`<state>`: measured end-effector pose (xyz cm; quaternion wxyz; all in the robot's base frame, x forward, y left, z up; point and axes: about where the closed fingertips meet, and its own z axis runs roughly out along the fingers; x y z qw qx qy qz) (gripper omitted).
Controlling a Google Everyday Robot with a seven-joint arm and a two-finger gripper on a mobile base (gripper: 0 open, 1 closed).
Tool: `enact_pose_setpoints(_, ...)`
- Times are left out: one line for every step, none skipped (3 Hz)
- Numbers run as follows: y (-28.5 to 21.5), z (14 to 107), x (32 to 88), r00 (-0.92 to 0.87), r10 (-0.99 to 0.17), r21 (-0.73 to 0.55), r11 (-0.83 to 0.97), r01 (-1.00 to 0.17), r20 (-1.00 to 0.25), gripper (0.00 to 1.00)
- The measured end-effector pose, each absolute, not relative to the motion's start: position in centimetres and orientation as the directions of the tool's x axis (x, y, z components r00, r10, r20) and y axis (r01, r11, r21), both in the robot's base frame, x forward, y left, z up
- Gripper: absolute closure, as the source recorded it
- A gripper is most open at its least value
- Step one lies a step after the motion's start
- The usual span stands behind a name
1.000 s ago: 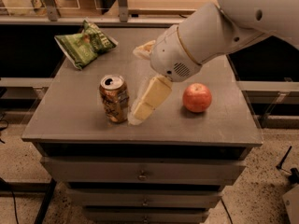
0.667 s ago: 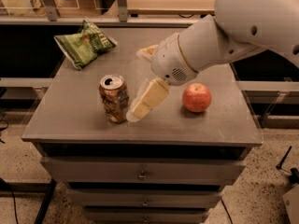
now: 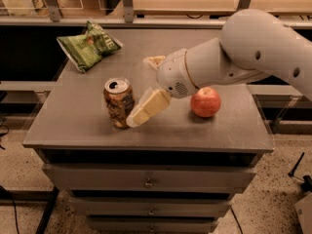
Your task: Knock orange can over
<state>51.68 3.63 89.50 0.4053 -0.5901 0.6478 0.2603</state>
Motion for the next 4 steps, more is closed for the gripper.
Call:
enact_pose_setpoints(4.8, 88.5, 51.8, 0.022, -0.502, -0.122, 0.168, -0.978, -0.865, 0.0)
enact_pose_setpoints(5.6, 88.0, 51.8, 0.023, -0.453, -0.117, 0.18, -0.977, -0.891, 0.0)
enact_pose_setpoints(6.2, 87.7, 51.8, 0.025, -0.409, -0.112, 0.189, -0.976, -0.912, 0.0)
enact_pose_setpoints(6.5, 87.4, 51.8, 0.025, -0.371, -0.105, 0.199, -0.974, -0.928, 0.18)
